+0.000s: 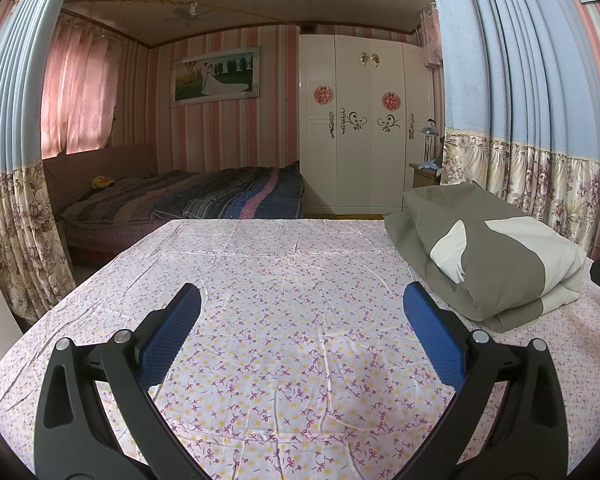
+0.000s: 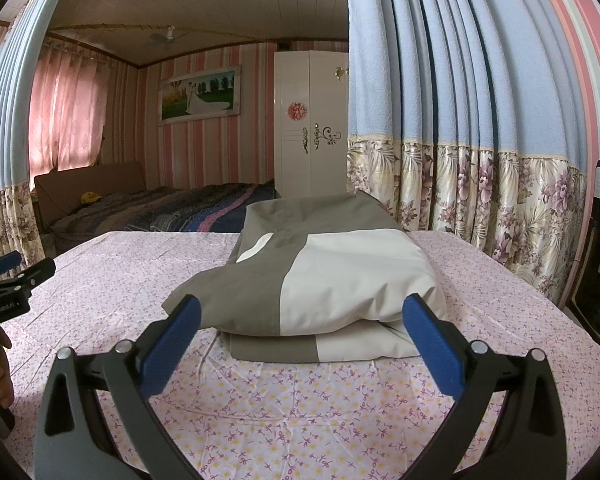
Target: Fold large clothes
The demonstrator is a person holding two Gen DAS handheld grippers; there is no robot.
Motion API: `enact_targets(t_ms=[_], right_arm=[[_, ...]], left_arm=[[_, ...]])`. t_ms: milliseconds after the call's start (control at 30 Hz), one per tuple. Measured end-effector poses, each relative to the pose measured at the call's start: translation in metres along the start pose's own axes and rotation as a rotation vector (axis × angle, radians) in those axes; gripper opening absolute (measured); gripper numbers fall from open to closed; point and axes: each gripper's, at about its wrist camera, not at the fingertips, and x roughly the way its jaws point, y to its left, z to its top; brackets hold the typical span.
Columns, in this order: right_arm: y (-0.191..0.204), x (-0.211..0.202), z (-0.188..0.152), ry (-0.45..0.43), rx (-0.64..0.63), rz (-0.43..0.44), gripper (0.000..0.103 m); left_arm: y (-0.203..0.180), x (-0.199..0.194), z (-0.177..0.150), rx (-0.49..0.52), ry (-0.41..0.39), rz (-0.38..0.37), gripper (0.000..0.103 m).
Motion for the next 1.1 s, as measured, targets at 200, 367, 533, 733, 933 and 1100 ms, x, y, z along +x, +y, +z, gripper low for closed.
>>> enact_targets(t_ms=[200,367,533,733,933,1100], right_arm=[[-0.0006,0.0,0.0001,0.0,0.0,0.001,0.101],[-0.0004,0.0,0.0002,0.0,-0.001,0.0,0.101],[-0.0005,-0.0001,0.0001,0.0,-0.002,0.001,0.101],[-0.0006,-0.0002,-0.0002,0.001,-0.001,0.0,0.101],[-0.0006,-0.0005,-0.0002,0.0,-0.001,0.0,0.101],[-0.0007,-0.0003,-0.0001,0.0,-0.001,0.0,0.101]], left_arm=[[0.0005,0.0006,-0.0005,0.002,0.001,0.0,0.1],[0.0011,0.0002,-0.0006,-0.003,0.0,0.0,0.1],[0.0013,0.0004,-0.0002,0.001,0.001,-0.001,0.1],[0.0015,0.0004,0.0,0.001,0.001,-0.001,0.1],[0.0019,0.0003,0.0002,0.001,0.001,0.0,0.1],[0.0043,0.0018,-0.0023,0.001,0.002,0.006,0.1]])
